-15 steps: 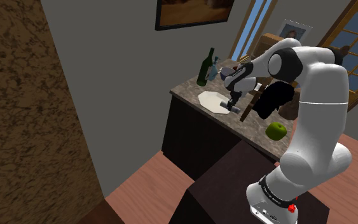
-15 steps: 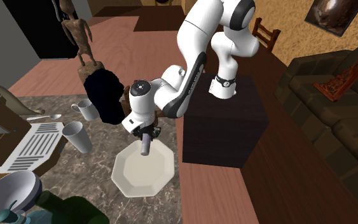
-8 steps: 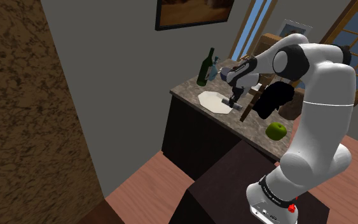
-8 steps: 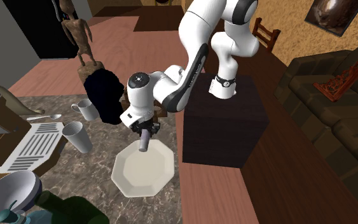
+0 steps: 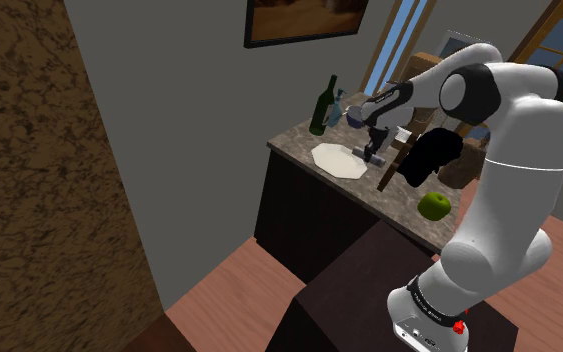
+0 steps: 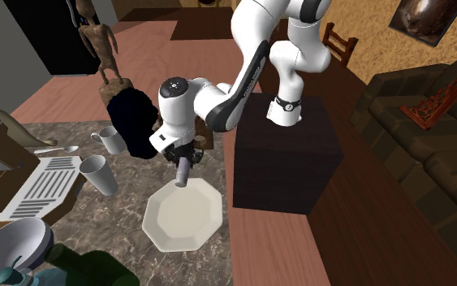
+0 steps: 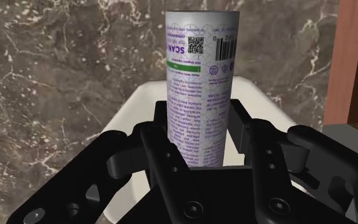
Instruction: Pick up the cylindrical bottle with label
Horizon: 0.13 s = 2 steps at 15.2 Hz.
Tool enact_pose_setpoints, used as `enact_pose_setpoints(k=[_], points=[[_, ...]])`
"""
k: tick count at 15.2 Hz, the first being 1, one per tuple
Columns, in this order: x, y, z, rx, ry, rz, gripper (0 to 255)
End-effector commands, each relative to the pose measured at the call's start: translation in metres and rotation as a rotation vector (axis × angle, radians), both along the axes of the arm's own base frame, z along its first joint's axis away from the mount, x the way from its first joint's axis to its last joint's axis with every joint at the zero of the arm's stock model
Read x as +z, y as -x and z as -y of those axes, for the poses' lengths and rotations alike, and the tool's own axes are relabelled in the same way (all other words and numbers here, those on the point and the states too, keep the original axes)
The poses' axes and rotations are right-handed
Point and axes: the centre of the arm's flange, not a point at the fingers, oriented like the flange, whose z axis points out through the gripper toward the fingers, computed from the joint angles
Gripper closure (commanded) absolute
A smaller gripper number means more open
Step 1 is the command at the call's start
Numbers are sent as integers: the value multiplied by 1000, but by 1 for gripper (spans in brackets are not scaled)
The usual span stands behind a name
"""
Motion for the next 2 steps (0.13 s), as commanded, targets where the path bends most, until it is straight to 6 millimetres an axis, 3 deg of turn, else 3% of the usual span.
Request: enact_pose_setpoints(k=[1,2], points=[[6,0,0,0,0,0,255],[6,0,0,0,0,0,255]])
